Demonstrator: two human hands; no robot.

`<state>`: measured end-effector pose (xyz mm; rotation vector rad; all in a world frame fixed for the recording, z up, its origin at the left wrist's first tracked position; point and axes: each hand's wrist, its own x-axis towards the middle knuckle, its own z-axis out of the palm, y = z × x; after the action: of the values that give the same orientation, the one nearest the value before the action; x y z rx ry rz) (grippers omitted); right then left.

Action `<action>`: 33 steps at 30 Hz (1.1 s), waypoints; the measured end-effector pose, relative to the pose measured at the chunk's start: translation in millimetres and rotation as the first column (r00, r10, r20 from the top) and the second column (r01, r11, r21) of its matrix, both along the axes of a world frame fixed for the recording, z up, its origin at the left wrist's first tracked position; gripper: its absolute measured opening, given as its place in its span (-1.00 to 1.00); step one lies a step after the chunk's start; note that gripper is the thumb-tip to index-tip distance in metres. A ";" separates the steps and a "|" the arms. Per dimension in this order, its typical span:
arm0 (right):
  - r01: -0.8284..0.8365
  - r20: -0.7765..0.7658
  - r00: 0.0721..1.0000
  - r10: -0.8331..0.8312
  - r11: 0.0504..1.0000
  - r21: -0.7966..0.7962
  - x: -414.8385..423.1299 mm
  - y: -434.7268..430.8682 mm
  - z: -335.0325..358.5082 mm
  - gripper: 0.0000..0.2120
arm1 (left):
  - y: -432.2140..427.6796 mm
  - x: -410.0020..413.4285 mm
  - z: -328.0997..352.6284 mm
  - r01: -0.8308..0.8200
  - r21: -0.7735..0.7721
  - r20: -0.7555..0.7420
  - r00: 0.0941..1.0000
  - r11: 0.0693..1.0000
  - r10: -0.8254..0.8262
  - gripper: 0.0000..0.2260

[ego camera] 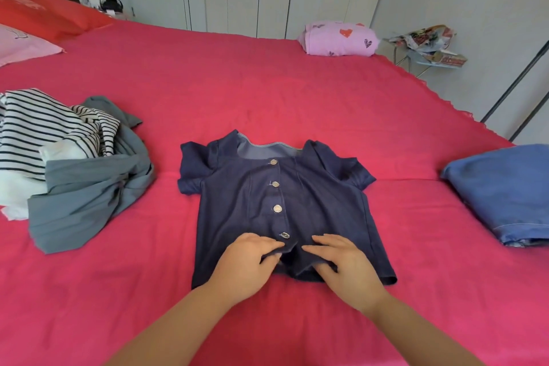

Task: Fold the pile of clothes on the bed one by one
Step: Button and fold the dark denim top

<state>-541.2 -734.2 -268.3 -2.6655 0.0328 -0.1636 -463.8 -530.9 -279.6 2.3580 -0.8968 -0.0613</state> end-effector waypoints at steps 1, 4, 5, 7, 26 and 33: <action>-0.047 -0.032 0.998 0.047 0.999 -0.025 -2.2 1.9 -3.5 -0.56 | -1.8 -2.5 1.3 0.059 0.066 0.035 0.997 0.996 -0.062 -0.46; -0.186 -0.164 0.973 0.165 0.975 -0.123 -9.5 2.4 -12.6 -0.32 | -1.0 -14.8 5.1 0.199 0.433 0.023 0.973 0.879 -0.231 -0.22; -0.170 -0.156 0.976 0.152 0.980 -0.106 -10.7 1.4 -10.4 -0.24 | 0.1 -16.3 5.8 0.189 0.440 0.006 0.977 0.878 -0.213 -0.21; -0.105 -0.050 0.993 0.103 0.994 -0.032 -10.1 -0.4 -1.2 -0.25 | 1.3 -16.2 11.9 0.111 0.255 -0.012 0.994 0.960 -0.112 -0.26; 0.366 -0.252 0.881 -0.401 0.914 -0.175 -9.3 -72.6 1.6 -0.53 | 51.4 31.1 1.2 -0.545 0.086 -0.280 0.790 0.834 0.545 -0.64; 0.279 -0.330 0.878 -0.346 0.931 -0.235 -17.3 -81.6 12.6 -0.50 | 67.3 17.5 -1.1 -0.467 0.205 -0.202 0.840 0.860 0.504 -0.61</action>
<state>-558.5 -815.8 -255.7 -2.8157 0.6028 0.2464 -446.3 -463.6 -280.8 2.5735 -0.1559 -0.2195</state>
